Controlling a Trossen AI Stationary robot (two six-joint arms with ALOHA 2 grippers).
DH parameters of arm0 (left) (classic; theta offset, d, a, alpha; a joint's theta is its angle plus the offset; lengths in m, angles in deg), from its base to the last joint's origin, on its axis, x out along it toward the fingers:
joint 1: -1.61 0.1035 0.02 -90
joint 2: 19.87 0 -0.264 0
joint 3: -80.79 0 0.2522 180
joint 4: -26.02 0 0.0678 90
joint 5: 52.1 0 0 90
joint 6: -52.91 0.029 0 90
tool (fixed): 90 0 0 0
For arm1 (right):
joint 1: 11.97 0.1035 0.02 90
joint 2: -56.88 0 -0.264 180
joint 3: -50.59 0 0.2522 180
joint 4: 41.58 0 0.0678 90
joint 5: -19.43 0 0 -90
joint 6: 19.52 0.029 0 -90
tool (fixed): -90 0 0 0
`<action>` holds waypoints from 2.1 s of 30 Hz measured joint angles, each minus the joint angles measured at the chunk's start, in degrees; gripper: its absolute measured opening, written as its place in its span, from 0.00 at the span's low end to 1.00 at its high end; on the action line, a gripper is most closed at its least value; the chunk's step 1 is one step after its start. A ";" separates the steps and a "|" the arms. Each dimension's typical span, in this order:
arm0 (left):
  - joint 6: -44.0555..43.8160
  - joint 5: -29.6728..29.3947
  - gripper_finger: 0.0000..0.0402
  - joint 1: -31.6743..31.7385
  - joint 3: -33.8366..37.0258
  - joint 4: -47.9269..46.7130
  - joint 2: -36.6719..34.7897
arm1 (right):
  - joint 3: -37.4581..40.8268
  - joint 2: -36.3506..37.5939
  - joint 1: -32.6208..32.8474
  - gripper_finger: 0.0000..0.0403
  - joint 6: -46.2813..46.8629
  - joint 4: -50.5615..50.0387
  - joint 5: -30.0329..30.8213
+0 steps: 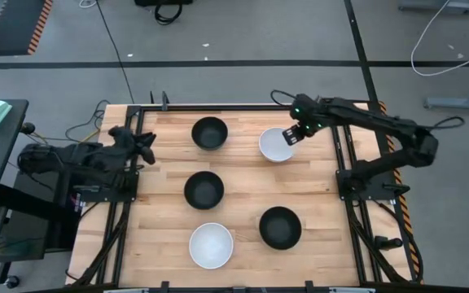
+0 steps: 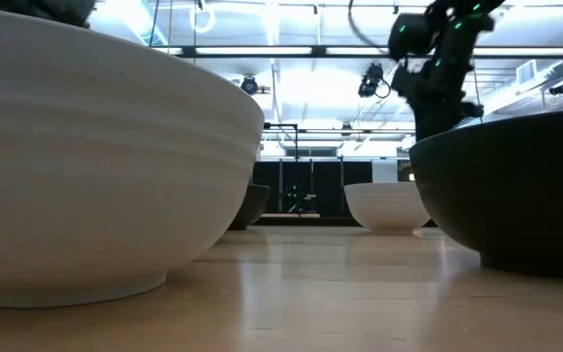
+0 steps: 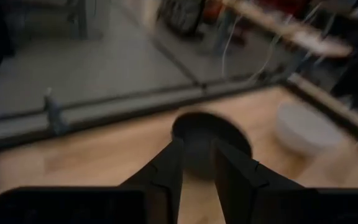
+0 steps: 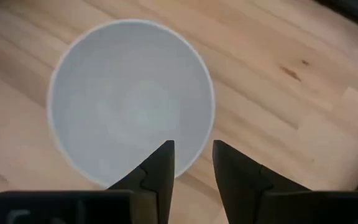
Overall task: Nest bowls inside each other
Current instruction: Stack the top white bowl on top of the bottom black bowl
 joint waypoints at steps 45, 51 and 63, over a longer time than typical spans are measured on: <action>6.81 24.42 0.23 23.46 -1.08 6.89 17.64 | -1.76 -15.20 -5.98 0.29 -10.22 -0.49 -1.27; 6.86 26.32 0.22 24.58 -1.08 6.82 17.64 | -1.76 -19.09 -4.03 0.29 -10.20 0.55 -2.30; 6.81 26.31 0.21 24.75 -1.08 6.80 17.64 | -1.73 -24.98 -3.82 0.24 -8.90 5.31 -2.65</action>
